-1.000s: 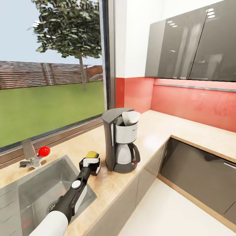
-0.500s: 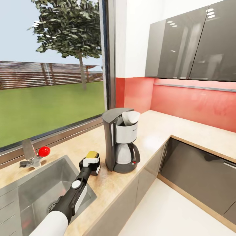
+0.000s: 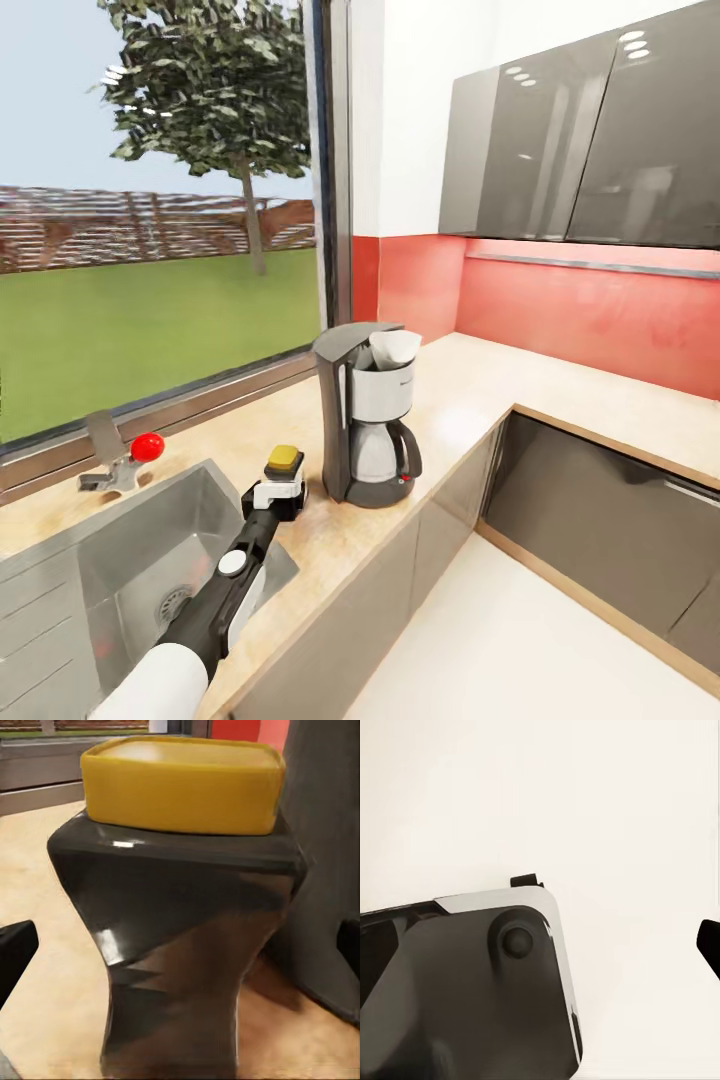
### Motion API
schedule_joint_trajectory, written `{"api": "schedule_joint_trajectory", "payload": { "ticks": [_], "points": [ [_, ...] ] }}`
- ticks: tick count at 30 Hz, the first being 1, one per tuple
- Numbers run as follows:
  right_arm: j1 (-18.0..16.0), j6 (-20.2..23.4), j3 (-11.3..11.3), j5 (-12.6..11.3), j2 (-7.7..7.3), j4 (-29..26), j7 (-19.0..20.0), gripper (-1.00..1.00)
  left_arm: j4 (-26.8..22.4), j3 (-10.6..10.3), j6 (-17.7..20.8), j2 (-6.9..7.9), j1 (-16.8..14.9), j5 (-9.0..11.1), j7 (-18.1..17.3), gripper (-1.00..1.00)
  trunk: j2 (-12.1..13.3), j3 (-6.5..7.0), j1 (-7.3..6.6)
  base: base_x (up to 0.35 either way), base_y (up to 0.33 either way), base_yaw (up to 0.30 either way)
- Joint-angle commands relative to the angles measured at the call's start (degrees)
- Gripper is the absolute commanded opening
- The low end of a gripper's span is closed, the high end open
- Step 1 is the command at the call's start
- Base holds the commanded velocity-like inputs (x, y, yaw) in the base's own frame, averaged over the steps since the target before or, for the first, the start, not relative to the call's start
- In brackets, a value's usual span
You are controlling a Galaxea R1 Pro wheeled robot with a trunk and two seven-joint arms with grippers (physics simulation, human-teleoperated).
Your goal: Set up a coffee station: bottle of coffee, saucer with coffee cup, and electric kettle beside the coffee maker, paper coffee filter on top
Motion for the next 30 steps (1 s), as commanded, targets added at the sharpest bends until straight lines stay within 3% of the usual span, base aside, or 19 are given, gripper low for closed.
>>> {"api": "schedule_joint_trajectory", "payload": {
  "ticks": [1, 17, 22, 30],
  "points": [
    [-0.06, -0.21, -0.49, 0.54, 0.01, 0.06, 0.24, 1.0, 0.03, -0.04, -0.17, 0.01, -0.05, -0.18, 0.13, 1.0, -0.14, -0.13, 0.0, -0.332, -0.087, 0.0],
    [-0.06, -0.21, -0.53, 0.52, 0.0, 0.05, 0.24, 1.0, 0.06, -0.04, -0.16, 0.02, 0.01, -0.18, 0.13, 1.0, -0.14, -0.13, 0.0, -0.332, -0.132, 0.003],
    [-0.06, -0.21, -0.48, 0.52, 0.06, 0.06, 0.17, 1.0, -0.67, -0.3, -0.24, -0.07, 1.77, -0.3, -0.37, 1.0, -0.14, -0.13, 0.0, -0.151, -0.069, 0.179],
    [-0.06, -0.21, -0.44, 0.59, 0.16, 0.06, 0.15, 1.0, -3.38, -3.68, -0.03, 0.2, 2.44, -0.44, -6.7, 1.0, -0.14, -0.13, 0.0, -0.02, -0.009, 0.265]
  ]
}}
